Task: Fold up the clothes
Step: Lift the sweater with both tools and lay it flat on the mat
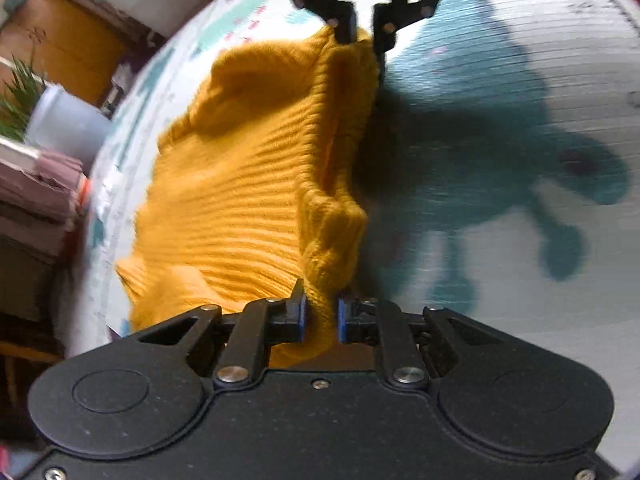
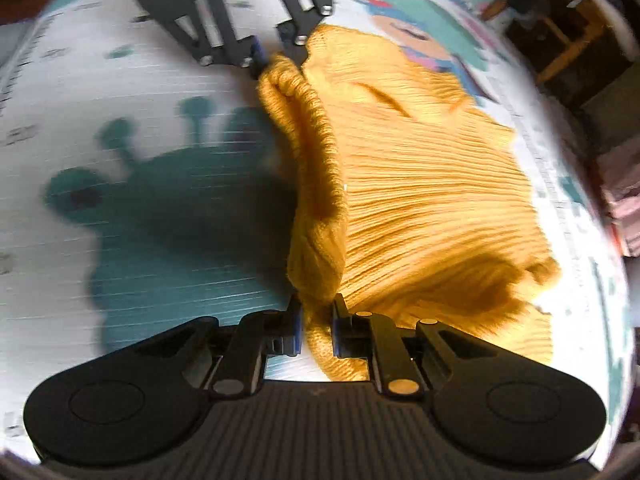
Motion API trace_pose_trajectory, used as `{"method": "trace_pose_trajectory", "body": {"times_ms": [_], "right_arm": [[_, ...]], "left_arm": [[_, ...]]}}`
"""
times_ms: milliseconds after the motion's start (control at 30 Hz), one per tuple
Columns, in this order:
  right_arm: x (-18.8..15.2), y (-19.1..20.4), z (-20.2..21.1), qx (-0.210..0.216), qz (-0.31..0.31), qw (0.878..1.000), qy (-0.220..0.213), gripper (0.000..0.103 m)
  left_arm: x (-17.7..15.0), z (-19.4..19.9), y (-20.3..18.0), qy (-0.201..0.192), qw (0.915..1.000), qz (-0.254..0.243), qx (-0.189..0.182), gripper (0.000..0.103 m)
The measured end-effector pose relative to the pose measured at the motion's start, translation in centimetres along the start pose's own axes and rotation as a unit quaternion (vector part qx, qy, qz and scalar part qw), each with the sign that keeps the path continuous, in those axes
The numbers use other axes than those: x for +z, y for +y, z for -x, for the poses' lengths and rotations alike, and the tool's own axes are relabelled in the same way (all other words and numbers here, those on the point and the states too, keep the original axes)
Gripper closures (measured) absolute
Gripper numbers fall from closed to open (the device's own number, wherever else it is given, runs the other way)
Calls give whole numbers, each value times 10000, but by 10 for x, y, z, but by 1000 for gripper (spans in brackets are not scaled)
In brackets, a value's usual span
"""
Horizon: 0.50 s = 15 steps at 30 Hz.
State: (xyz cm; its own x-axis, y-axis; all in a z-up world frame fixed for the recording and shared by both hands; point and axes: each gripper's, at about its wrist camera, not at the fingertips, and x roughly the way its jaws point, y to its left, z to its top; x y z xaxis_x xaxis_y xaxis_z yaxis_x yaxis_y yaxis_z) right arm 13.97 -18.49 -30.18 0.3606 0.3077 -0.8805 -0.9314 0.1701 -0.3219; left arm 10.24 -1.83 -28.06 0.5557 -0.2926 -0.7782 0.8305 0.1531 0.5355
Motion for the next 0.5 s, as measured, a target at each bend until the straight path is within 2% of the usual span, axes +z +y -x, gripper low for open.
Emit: {"method": "trace_pose_trajectory", "body": {"times_ms": [233,333,433,467,500], "right_arm": [[-8,47,24,522,74,9985,-126,87],[-10,61,32,657,26,9977,-166,87],[-12,77,43,815,-128,9964,-198,87],[-14,84,46,892,-199,9956,-212,86],[-18,96,55,1059,-322,9936,-234,78]], "left_arm": [[-2,34,-36,38,9978,579,-334,92],[4,41,-55,44,9974,601,-389,92],[6,48,-65,69,9956,721,-602,92],[6,51,-68,91,9945,776,-700,92],[7,54,-68,127,9930,847,-819,92]]}}
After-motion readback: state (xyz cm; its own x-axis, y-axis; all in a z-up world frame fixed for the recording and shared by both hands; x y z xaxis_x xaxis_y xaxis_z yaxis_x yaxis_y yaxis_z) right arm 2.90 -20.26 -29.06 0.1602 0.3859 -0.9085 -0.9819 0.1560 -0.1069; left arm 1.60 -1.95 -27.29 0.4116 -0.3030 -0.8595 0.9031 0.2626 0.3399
